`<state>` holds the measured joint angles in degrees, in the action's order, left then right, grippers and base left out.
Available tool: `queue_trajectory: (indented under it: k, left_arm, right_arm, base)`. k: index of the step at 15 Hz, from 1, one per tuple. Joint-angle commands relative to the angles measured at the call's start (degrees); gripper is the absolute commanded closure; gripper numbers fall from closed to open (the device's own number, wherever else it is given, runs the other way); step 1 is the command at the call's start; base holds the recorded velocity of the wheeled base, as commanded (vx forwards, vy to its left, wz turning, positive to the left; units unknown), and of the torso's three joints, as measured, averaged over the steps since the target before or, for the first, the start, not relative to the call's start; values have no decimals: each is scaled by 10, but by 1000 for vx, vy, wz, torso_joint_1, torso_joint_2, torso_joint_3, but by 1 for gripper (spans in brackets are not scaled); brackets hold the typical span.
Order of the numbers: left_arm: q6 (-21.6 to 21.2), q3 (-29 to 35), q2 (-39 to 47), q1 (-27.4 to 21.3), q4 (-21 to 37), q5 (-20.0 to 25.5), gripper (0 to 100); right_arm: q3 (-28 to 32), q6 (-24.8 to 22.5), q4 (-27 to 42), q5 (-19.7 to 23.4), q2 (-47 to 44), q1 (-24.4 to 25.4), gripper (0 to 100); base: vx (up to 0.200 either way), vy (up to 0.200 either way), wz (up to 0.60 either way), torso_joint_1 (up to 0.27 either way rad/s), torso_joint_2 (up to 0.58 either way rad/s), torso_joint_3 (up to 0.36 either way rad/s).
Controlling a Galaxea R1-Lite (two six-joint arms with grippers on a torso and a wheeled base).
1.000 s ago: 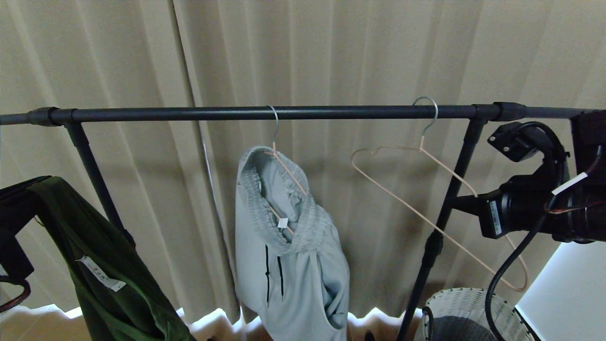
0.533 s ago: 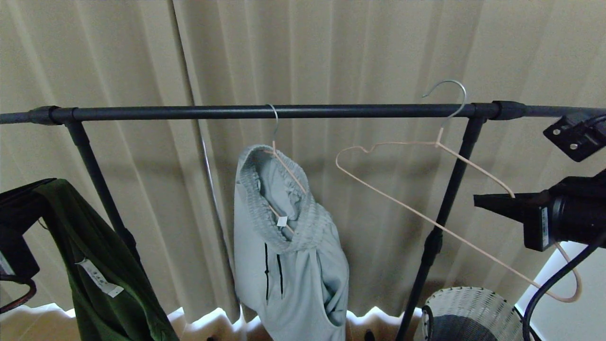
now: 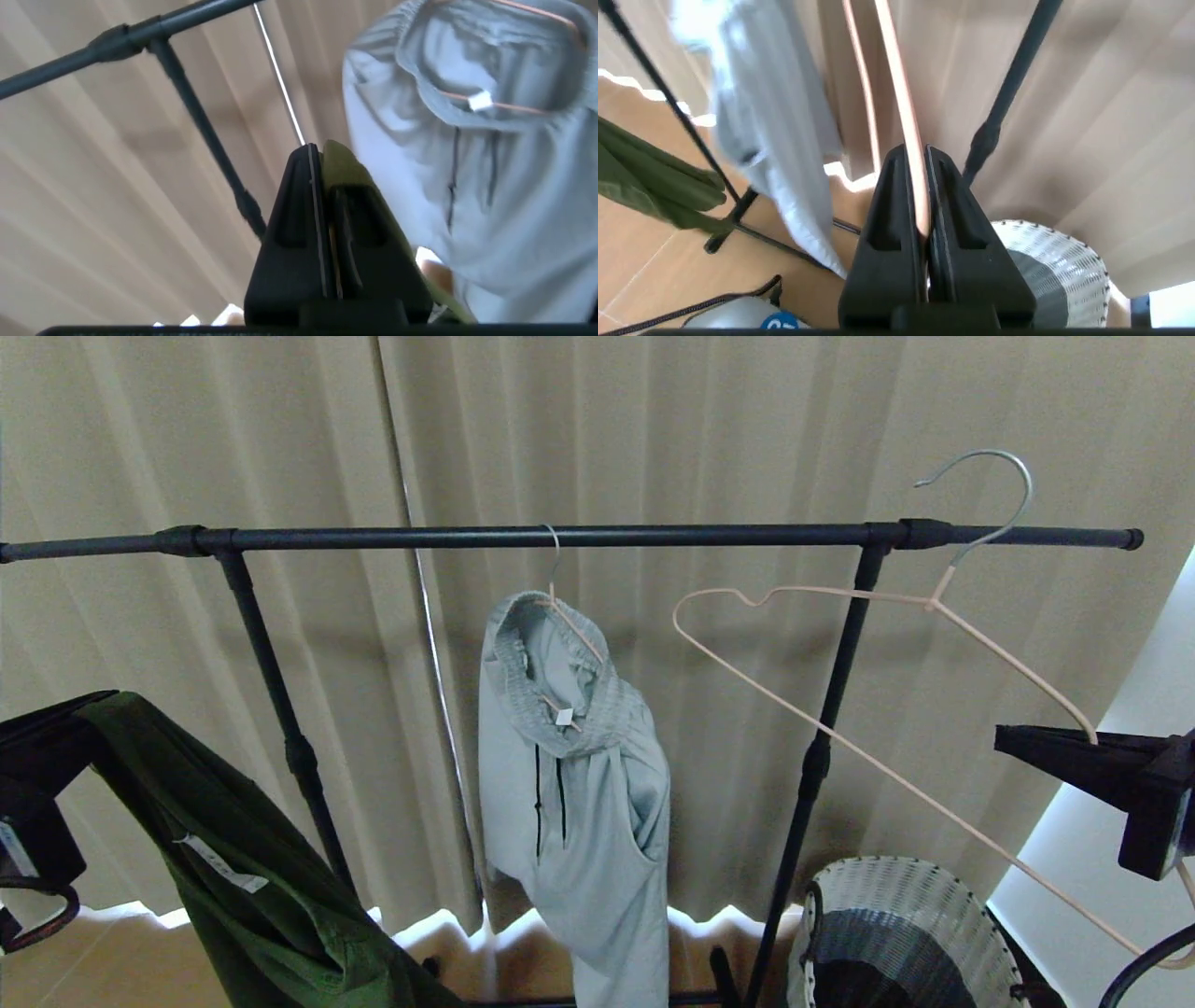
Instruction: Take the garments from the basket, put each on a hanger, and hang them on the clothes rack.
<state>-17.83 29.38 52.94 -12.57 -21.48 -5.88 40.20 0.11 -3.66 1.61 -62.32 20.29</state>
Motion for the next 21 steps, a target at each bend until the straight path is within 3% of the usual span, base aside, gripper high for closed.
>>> queue_trajectory:
  k: [1,5,7,11,13,16,18,21]
  left_arm:
    - [-2,-7,0,-1,-1,0,100]
    - [-29,-21,3,-5,0,3,100]
    - [-51,-12,22,-5,3,-1,100]
    - [-53,91,109,-8,65,-48,100]
    - [7,145,153,-49,122,-55,100]
    - [109,188,213,-116,141,-142,100]
    - [145,213,238,-135,140,-177,100]
    - [183,235,244,-157,141,-179,100]
  right_arm:
    - [-4,2,-1,3,15,2,100]
    - [-1,42,-21,1,26,119,100]
    - [-2,45,-22,4,18,143,100]
    - [5,86,-47,3,-20,237,100]
    - [4,85,-70,4,-42,260,100]
    - [0,89,-73,4,-70,295,100]
    - [-7,89,-74,3,-78,314,100]
    - [-4,89,-78,3,-88,317,100]
  base:
    - [-200,0,0,-2,2,12]
    - [-50,0,0,1,1,-1]
    - [0,0,0,0,0,0]
    - [0,0,0,0,0,0]
    - [0,0,0,0,0,0]
    - [0,0,0,0,0,0]
    - [0,0,0,0,0,0]
    - [0,0,0,0,0,0]
